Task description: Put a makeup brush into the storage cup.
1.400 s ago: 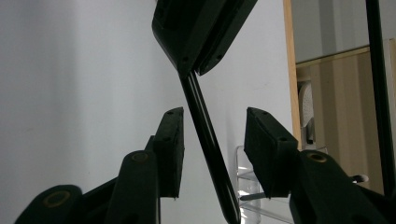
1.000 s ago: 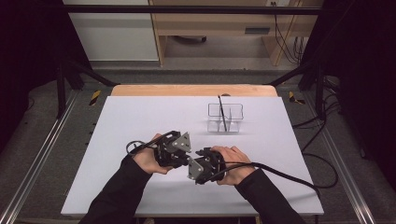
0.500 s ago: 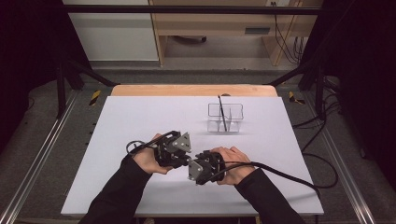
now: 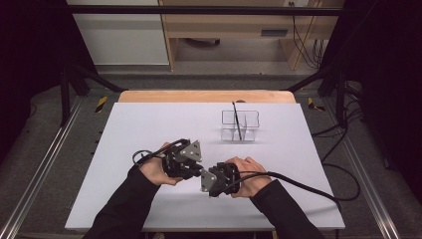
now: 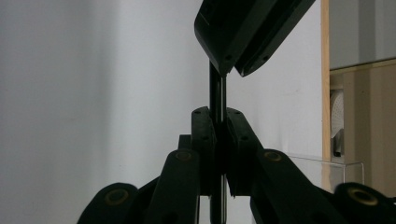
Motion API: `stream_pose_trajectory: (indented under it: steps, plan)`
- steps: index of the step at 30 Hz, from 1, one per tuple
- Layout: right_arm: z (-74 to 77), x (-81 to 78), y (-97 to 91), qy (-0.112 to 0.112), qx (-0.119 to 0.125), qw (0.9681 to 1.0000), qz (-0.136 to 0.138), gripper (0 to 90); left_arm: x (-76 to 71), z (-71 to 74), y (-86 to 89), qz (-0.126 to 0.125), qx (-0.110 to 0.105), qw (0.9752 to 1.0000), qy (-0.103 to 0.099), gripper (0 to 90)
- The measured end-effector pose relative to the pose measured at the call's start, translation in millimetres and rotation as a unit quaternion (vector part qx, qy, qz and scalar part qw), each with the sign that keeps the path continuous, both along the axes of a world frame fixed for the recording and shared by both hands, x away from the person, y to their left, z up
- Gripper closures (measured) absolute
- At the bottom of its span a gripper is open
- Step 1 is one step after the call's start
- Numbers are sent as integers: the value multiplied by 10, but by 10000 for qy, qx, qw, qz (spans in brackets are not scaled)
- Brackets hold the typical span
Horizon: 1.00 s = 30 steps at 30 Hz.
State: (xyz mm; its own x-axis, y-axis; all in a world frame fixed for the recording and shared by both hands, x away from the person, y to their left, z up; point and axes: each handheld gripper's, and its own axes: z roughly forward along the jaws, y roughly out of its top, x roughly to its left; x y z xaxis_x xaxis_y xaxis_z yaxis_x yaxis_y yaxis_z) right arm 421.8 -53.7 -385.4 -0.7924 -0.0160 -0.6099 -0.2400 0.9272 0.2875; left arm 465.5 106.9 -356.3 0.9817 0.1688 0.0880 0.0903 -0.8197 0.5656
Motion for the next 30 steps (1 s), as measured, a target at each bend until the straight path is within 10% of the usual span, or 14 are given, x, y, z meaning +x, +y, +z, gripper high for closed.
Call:
stream_pose_trajectory:
  steps: [15,30]
  plan:
    - [-7,123,-108,425,285,9982,-329,839,52,2,332,645,-468,9963,-307,457]
    - [-22,190,-341,697,776,9907,-876,839,55,-130,587,1513,-1181,9806,-387,246]
